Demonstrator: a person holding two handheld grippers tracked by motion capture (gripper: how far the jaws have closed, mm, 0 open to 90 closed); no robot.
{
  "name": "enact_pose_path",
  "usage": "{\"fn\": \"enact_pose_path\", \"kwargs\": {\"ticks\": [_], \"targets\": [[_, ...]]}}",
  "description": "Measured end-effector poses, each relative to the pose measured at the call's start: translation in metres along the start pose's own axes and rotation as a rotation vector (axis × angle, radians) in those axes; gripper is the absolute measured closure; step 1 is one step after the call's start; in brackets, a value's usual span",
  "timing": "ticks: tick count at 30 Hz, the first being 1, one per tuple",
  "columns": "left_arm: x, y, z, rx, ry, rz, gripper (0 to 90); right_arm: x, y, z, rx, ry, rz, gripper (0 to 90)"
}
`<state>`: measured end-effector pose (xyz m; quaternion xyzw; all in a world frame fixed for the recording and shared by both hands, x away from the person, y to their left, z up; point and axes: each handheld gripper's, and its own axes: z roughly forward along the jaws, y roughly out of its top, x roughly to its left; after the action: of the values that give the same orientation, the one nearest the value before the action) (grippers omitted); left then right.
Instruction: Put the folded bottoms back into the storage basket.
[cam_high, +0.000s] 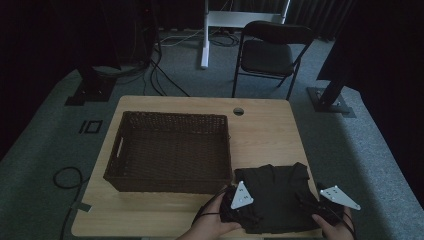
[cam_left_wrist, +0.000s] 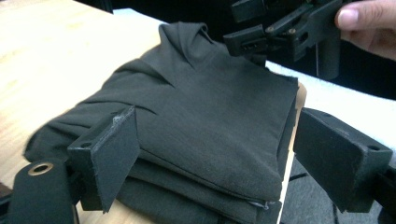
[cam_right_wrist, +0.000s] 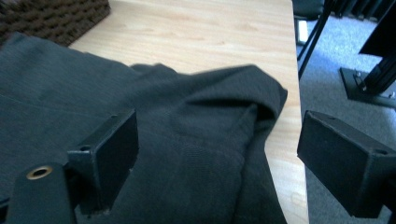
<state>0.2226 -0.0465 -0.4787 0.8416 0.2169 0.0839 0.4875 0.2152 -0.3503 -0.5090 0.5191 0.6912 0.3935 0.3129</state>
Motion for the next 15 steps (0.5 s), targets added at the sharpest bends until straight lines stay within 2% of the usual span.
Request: {"fn": "enact_pose_path", "kwargs": {"ticks": [11,15], "targets": [[-0.003,-0.017,0.023,0.040,0.034,-0.058,14.7,-0.007,-0.011,0.017,0.060,0.014,0.007,12.4],[0.000,-0.025,0.030,0.063,0.048,-0.073,14.8,-0.007,-0.014,0.023,0.083,0.016,0.002,12.4]]}}
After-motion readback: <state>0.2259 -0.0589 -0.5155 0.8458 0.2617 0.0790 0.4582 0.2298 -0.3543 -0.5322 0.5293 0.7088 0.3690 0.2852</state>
